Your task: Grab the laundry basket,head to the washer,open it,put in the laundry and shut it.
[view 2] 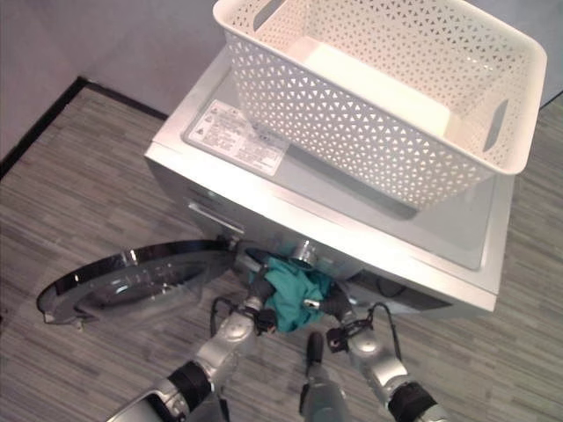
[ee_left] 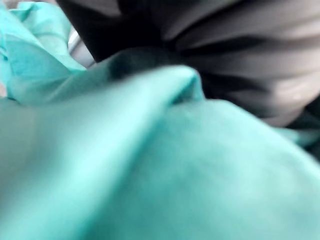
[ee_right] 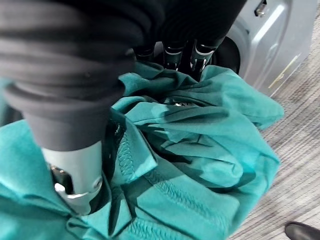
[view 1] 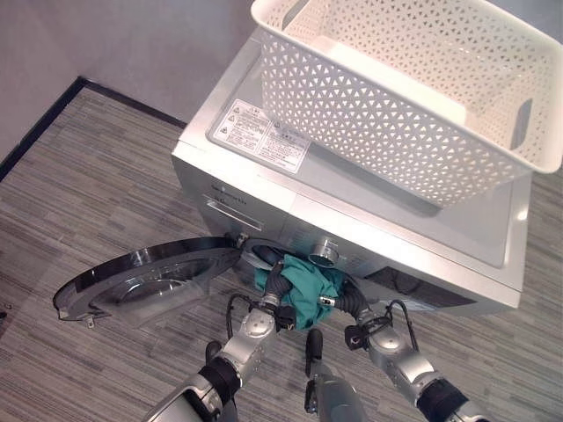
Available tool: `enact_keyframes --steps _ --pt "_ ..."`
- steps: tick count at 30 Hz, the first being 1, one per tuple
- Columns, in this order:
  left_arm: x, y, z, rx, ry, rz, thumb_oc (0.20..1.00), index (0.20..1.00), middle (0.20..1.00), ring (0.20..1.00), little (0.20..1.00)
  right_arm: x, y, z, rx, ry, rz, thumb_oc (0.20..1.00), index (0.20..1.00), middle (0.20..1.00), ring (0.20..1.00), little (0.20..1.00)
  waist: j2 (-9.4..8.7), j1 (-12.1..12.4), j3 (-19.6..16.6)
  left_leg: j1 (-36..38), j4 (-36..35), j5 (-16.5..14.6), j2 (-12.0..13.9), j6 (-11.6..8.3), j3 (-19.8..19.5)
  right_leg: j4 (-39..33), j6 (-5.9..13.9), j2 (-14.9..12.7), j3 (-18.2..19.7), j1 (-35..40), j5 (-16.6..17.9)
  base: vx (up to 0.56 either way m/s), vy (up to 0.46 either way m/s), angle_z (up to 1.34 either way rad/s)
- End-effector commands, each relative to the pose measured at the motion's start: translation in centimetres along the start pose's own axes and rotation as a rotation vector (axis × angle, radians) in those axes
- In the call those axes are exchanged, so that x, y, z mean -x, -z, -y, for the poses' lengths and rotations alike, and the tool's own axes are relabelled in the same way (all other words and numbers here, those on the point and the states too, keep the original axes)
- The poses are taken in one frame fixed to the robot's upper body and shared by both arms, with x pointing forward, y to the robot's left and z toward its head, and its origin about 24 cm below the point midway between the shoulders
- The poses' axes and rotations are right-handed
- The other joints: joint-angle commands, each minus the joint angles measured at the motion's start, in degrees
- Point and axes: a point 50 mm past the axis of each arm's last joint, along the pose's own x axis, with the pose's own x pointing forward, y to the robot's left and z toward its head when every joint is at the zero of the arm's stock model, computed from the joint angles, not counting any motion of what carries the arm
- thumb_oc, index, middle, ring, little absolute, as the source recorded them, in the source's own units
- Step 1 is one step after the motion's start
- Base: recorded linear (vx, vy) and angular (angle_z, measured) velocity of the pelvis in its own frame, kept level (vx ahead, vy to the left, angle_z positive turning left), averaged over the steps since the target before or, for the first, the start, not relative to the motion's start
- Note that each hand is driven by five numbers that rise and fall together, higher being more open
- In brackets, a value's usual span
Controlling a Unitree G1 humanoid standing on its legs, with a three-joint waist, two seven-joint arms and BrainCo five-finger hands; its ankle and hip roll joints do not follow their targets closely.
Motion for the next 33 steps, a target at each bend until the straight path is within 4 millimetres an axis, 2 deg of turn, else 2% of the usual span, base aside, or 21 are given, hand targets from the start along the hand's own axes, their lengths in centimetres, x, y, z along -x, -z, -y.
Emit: enact_keyframes --steps 1,3,4,5,7,8,9,11,15,17,22,26,27,28,32,33 --pt "-0.8 -1.7 3.0 0.071 0.11 0.077 0.2 0.2 0.2 0.2 0.2 -0.2 -0.7 1.0 0.046 0.045 0.038 1.0 1.0 1.0 1.0 1.0 -1.93 0.8 -0.7 2.6 0.2 -2.8 2.3 -0.87 2.1 0.0 4.36 -3.7 2.3 -1.9 1.4 0.0 0.0 0.0" --pt "-0.7 -1.3 2.6 0.073 0.091 0.058 0.2 0.2 0.2 0.2 0.2 0.1 1.1 1.6 0.135 0.071 -0.033 1.0 1.0 1.0 1.0 1.0 -2.01 0.9 -0.1 2.0 0.2 -2.7 1.9 -0.76 2.0 0.0 4.52 -4.0 2.1 -2.2 1.6 -0.01 0.015 0.02" --pt "-0.7 -1.3 2.6 0.073 0.091 0.058 0.2 0.2 0.2 0.2 0.2 0.1 1.1 1.6 0.135 0.071 -0.032 1.0 1.0 1.0 1.0 1.0 -2.02 0.8 -0.1 2.0 0.2 -2.7 1.9 -0.76 2.0 0.0 4.52 -4.0 2.1 -2.2 1.6 -0.04 0.028 0.03" --pt "-0.8 -1.3 2.4 0.074 0.085 0.056 0.2 0.2 0.2 0.2 0.2 0.6 3.2 1.8 0.199 0.074 -0.116 1.0 1.0 1.0 1.0 1.0 -2.13 0.9 0.4 1.7 0.2 -2.6 1.6 -0.75 1.9 0.0 4.6 -4.2 1.8 -2.4 1.7 -0.03 0.007 0.02" --pt "-1.0 -1.6 2.2 0.07 0.086 0.066 0.2 0.2 0.2 0.2 0.2 1.6 5.9 1.8 0.261 0.057 -0.225 1.0 1.0 1.0 1.0 1.0 -2.32 0.9 0.8 1.0 0.2 -2.3 1.5 -0.79 1.7 0.0 4.64 -4.3 1.7 -2.6 1.7 -0.03 -0.001 0.05" --pt "-1.0 -1.6 2.2 0.069 0.085 0.066 0.2 0.2 0.2 0.2 0.2 1.6 5.9 1.8 0.261 0.057 -0.225 1.0 1.0 1.0 1.0 1.0 -2.33 0.9 0.8 1.0 0.2 -2.3 1.5 -0.79 1.7 0.0 4.64 -4.3 1.6 -2.6 1.7 -0.03 -0.009 0.06" --pt "-1.4 -2.3 1.9 0.076 0.076 0.087 0.2 0.2 0.2 0.2 0.2 3.0 8.7 1.9 0.291 0.052 -0.343 1.0 1.0 1.0 1.0 1.0 -2.58 0.9 1.1 0.4 0.2 -2.0 1.5 -0.93 1.7 0.0 4.7 -4.3 1.3 -3.0 1.8 -0.02 -0.013 0.04" --pt "-1.7 -3.2 1.5 0.087 0.056 0.114 0.2 0.2 0.2 0.2 0.2 5.1 11.8 2.0 0.279 0.054 -0.481 1.0 1.0 1.0 1.0 1.0 -2.94 0.9 1.4 0.1 0.2 -1.9 1.8 -1.12 1.6 0.0 4.71 -4.0 1.1 -3.1 1.8 -0.02 -0.028 0.04" --pt "-2.2 -4.4 0.7 0.116 0.03 0.153 0.2 0.2 0.2 0.2 0.2 8.6 15.8 2.0 0.229 0.077 -0.675 1.0 1.0 1.0 1.0 1.0 -3.44 0.6 1.2 -1.0 0.2 -1.4 2.0 -1.3 1.4 0.0 4.86 -3.8 1.1 -4.0 2.0 -0.01 -0.009 0.02" --pt "-2.3 -4.8 0.6 0.14 0.023 0.169 0.2 0.2 0.2 0.2 0.2 9.6 16.8 1.8 0.21 0.092 -0.731 1.0 1.0 1.0 1.0 1.0 -3.5 0.5 1.3 -1.4 0.2 -1.3 2.1 -1.36 1.3 0.0 4.93 -3.6 1.2 -4.4 2.0 0.0 0.0 0.0" --pt "-2.4 -5.2 0.7 0.179 0.022 0.174 0.2 0.2 0.2 0.2 0.2 8.8 16.1 1.5 0.174 0.098 -0.692 1.0 1.0 1.0 1.0 1.0 -3.92 0.3 2.1 -2.7 0.2 -1.0 2.4 -1.56 1.4 0.0 4.83 -3.3 1.2 -5.7 2.1 -0.03 -0.015 0.06" --pt "-2.8 -5.4 1.1 0.217 0.008 0.168 0.2 0.2 0.2 0.2 0.2 6.7 14.5 1.1 0.176 0.083 -0.62 1.0 1.0 1.0 1.0 1.0 -4.53 0.6 3.5 -3.9 0.2 -0.5 2.7 -1.47 1.5 0.0 4.34 -3.0 1.6 -6.9 2.1 -0.06 -0.026 0.0" --pt "-3.1 -6.1 1.3 0.234 0.008 0.184 0.2 0.2 0.2 0.2 0.2 5.5 13.6 1.0 0.191 0.079 -0.59 1.0 1.0 1.0 1.0 1.0 -4.93 0.8 4.7 -5.1 1.1 -0.4 2.6 -1.33 1.4 0.0 4.01 -3.0 1.9 -7.8 2.3 -0.19 -0.102 0.02" --pt "-3.4 -7.2 1.6 0.24 0.014 0.217 0.2 0.2 0.2 0.2 0.2 4.5 12.7 1.0 0.205 0.078 -0.557 1.0 1.0 1.0 1.0 1.0 -5.54 0.9 6.5 -8.5 5.6 -1.6 2.1 -1.26 0.5 0.6 3.39 -3.0 2.3 -9.0 2.4 -0.21 -0.123 0.09" --pt "-3.7 -8.3 2.1 0.272 0.023 0.248 0.2 0.2 0.2 0.2 0.2 3.4 11.7 1.2 0.204 0.092 -0.526 1.0 1.0 1.0 1.0 1.0 -6.15 0.7 8.0 -13.9 11.5 -3.3 1.8 -1.25 -1.1 2.7 2.5 -3.1 2.6 -12.3 2.2 -0.12 -0.085 0.12" --pt "-3.7 -8.6 2.1 0.289 0.019 0.252 0.2 0.2 0.2 0.2 0.2 2.6 10.9 1.3 0.193 0.105 -0.496 1.0 1.0 1.0 1.0 1.0 -6.25 0.6 8.2 -16.1 13.1 -3.9 1.8 -1.24 -1.6 4.0 2.08 -2.8 3.0 -14.7 1.9 -0.1 -0.074 0.11"
